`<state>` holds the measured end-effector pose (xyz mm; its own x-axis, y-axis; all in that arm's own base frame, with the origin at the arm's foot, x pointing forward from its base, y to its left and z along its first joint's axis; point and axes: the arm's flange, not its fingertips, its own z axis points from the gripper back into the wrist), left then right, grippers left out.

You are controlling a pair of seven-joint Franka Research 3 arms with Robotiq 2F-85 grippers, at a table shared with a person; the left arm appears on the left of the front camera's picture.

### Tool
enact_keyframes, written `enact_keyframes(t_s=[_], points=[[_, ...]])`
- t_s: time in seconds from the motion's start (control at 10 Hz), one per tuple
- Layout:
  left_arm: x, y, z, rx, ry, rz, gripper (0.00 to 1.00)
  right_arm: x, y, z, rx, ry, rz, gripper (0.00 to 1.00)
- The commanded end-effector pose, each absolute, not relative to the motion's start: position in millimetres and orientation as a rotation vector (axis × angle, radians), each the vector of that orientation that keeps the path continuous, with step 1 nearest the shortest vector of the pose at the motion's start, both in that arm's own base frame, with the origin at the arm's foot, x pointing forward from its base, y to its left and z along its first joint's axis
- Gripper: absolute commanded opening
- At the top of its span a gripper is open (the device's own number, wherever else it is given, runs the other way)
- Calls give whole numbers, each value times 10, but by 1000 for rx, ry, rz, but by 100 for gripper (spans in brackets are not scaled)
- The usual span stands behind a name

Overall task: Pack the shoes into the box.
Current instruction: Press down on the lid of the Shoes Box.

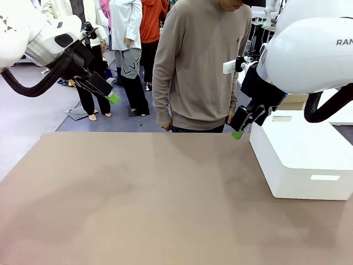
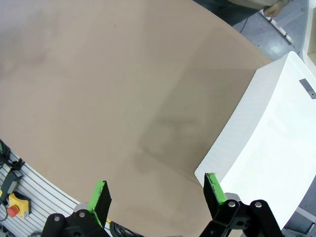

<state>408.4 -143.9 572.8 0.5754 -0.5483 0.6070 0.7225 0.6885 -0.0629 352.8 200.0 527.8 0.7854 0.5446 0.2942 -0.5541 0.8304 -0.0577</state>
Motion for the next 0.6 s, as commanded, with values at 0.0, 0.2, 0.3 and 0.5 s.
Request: enact_keyframes(t_s=[0.0, 0.2, 0.3, 0.5], points=[[4069, -1417, 5728, -311, -592, -756, 100, 3530, 1996, 5296, 27, -308, 594, 100], [4069, -1417, 5728, -311, -592, -756, 100, 3530, 1996, 5296, 27, -308, 594, 100], [4069, -1417, 5728, -311, -592, -756, 100, 3530, 1996, 5296, 27, -308, 594, 100], [4069, -1417, 5728, -311, -592, -756, 100, 3530, 1996, 5296, 27, -308, 594, 100]])
